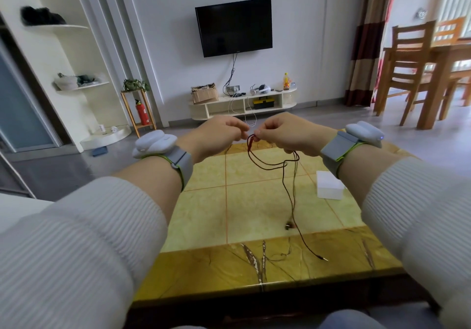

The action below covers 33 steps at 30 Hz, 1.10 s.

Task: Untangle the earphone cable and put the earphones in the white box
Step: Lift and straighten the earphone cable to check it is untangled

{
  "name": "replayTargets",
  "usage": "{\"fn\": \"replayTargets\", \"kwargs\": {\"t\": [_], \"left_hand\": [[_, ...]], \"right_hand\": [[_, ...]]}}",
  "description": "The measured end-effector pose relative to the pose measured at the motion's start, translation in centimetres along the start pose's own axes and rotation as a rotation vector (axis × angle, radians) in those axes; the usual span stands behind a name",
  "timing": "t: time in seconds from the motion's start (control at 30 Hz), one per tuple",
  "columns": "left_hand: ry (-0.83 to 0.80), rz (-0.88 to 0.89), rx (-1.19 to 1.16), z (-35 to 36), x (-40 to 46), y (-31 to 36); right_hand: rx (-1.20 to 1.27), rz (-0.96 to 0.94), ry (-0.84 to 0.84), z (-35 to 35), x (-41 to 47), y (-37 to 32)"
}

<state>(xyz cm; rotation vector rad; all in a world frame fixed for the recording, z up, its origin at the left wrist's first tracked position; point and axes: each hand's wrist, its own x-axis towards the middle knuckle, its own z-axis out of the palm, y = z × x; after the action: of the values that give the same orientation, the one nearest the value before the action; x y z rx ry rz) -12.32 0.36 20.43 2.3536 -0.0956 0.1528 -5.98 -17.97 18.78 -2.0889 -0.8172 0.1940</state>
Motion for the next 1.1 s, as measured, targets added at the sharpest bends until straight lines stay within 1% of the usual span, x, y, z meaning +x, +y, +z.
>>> {"fn": "replayTargets", "kwargs": {"t": [0.13, 0.23, 0.3, 0.37, 0.43, 0.63, 0.77, 0.87, 0.97, 1.1], "left_hand": [[-0.048, 0.058, -0.054, 1.0, 0.1, 0.5], [-0.045, 0.066, -0.006, 1.3, 0.1, 0.2], [-0.031, 0.058, 0.085, 1.3, 0.0, 0.4], [0.006, 0.059, 0.247, 1.2, 0.1, 0.7], [0.052, 0.034, 0.362, 0.9, 0.3, 0.7], [0.144, -0.058, 0.487, 0.1, 0.7, -0.7], [0.218, -0.141, 0.509, -0.3, 0.7, -1.8], [0.235, -0.168, 0.516, -0.5, 0.5, -2.2], [0.226, -0.153, 0.504, -0.7, 0.4, -2.6], [0.194, -0.085, 0.392, -1.1, 0.0, -2.8]], "right_hand": [[0.014, -0.028, 0.008, 0.1, 0.2, -0.5], [-0.009, -0.033, 0.012, 0.2, 0.1, -0.5], [-0.001, -0.029, 0.01, 0.3, 0.1, -0.5], [0.03, -0.01, -0.005, 0.4, 0.1, -0.4], [0.062, 0.026, -0.015, 0.3, 0.1, -0.1], [0.095, 0.111, -0.04, -0.2, -0.1, 1.0], [0.096, 0.147, -0.034, -0.6, -0.5, 1.6], [0.106, 0.161, -0.02, -0.7, -0.7, 2.2], [0.108, 0.161, -0.007, -0.6, -0.7, 2.8], [0.068, 0.177, -0.007, -0.6, -1.0, 3.5]]}}
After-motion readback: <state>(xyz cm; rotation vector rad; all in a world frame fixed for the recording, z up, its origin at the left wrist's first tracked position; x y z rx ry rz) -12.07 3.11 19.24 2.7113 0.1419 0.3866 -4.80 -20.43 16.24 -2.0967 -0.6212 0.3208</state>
